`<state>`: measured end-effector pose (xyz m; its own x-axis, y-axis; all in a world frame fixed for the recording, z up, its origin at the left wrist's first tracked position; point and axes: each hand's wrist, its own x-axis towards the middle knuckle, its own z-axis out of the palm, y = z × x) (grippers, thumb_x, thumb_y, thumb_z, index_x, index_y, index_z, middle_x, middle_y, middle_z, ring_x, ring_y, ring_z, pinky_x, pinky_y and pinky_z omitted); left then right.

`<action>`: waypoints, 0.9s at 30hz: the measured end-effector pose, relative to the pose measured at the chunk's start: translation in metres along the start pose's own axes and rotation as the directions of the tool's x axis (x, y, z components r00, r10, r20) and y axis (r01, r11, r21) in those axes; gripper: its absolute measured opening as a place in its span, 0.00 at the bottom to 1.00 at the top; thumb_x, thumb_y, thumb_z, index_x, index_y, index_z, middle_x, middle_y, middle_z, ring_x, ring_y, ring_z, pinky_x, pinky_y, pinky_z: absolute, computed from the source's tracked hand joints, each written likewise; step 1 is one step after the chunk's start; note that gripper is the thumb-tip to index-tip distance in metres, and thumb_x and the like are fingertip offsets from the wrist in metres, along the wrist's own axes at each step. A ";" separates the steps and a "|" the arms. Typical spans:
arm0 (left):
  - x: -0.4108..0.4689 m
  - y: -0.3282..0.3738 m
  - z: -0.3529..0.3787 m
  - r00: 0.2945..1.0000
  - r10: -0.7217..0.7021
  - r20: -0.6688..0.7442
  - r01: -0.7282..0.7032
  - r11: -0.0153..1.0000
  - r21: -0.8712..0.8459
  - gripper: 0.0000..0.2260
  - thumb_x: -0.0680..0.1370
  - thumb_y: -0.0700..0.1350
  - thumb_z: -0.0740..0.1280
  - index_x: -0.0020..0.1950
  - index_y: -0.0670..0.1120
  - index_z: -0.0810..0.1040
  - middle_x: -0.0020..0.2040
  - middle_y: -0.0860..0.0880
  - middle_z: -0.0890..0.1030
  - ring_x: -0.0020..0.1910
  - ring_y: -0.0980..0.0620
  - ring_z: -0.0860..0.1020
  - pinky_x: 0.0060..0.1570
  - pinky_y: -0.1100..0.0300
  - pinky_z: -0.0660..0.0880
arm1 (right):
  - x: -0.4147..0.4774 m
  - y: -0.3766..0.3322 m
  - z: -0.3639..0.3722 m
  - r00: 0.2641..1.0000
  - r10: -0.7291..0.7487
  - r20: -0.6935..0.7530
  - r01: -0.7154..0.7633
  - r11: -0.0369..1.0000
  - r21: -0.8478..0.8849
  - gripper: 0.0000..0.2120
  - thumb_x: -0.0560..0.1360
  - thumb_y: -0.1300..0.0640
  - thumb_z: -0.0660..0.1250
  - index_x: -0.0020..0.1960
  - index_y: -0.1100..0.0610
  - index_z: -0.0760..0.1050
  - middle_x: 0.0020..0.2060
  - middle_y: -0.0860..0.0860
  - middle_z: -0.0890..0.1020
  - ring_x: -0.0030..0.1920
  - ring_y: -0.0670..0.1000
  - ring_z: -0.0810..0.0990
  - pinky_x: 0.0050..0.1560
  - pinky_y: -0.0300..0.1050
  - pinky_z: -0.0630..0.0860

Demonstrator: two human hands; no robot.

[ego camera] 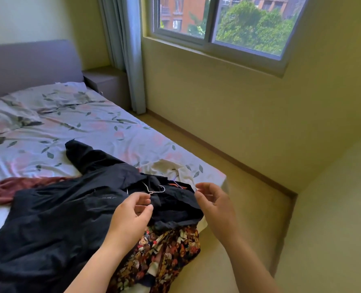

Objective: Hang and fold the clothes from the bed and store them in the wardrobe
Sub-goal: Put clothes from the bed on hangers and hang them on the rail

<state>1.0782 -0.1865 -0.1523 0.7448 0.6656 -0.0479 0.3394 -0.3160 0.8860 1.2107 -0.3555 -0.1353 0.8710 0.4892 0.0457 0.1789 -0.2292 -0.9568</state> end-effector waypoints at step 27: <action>0.214 -0.114 0.091 0.908 -0.414 -0.069 0.418 0.875 0.243 0.06 0.80 0.51 0.63 0.52 0.51 0.76 0.48 0.55 0.79 0.45 0.58 0.75 0.41 0.63 0.69 | 0.237 0.147 0.046 0.897 0.323 0.303 -0.263 0.939 -0.222 0.06 0.78 0.53 0.66 0.51 0.42 0.77 0.44 0.41 0.82 0.44 0.34 0.78 0.39 0.27 0.73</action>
<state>1.2511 -0.0692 -0.3057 0.4958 0.7819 -0.3780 0.7480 -0.1633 0.6433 1.4228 -0.2350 -0.2786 0.6998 0.6199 -0.3550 0.0407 -0.5308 -0.8465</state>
